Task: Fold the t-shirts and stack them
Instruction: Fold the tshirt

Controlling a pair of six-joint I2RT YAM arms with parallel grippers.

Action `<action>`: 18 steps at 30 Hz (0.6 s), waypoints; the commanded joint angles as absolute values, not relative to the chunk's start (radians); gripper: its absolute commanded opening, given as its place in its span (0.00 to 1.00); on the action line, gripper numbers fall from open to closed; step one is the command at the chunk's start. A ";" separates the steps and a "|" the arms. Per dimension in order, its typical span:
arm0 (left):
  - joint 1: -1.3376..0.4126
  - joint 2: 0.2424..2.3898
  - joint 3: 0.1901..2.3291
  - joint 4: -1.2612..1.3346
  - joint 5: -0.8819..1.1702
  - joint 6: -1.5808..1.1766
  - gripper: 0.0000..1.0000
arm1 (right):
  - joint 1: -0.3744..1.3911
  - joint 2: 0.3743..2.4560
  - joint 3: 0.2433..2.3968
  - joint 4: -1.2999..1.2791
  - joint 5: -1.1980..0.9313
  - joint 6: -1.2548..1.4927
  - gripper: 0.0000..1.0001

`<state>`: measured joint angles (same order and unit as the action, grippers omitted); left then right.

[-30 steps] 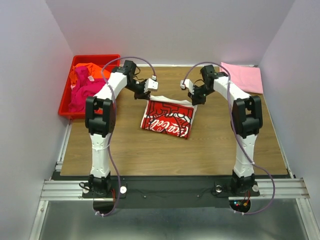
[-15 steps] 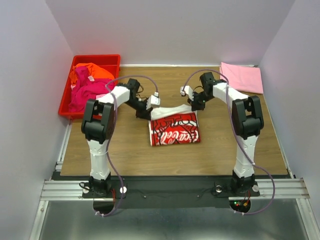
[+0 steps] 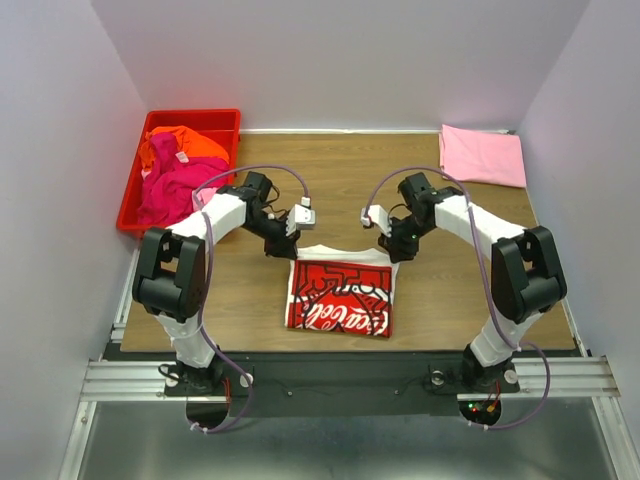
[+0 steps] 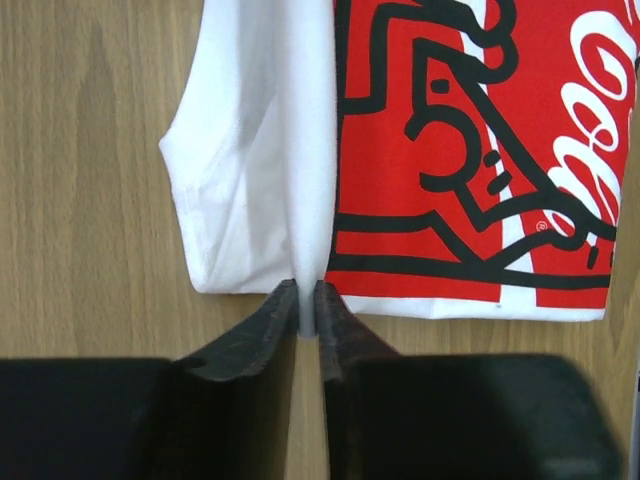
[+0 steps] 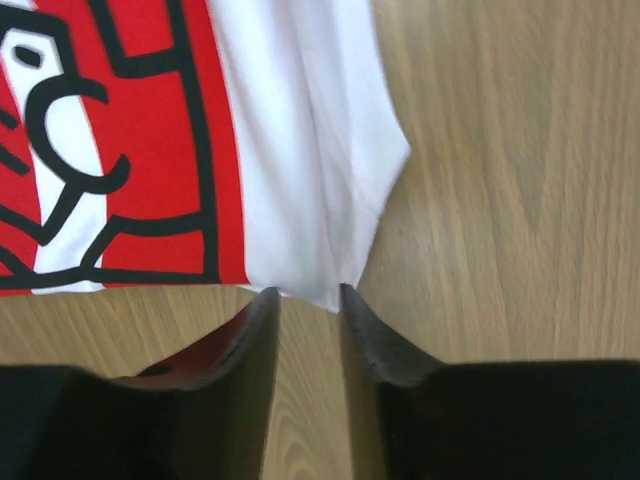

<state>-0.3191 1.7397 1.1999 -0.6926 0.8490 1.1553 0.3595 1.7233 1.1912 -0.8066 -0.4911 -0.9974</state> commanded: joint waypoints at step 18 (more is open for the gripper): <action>-0.504 1.779 1.318 -0.510 0.785 1.094 0.52 | 0.379 2.157 1.732 -0.811 -0.785 -0.509 0.40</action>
<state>-0.4511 1.7515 1.2999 -0.5655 0.7868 1.1091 0.3389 2.1246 1.6680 -0.8078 -0.7017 -0.5888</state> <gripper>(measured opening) 0.517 0.400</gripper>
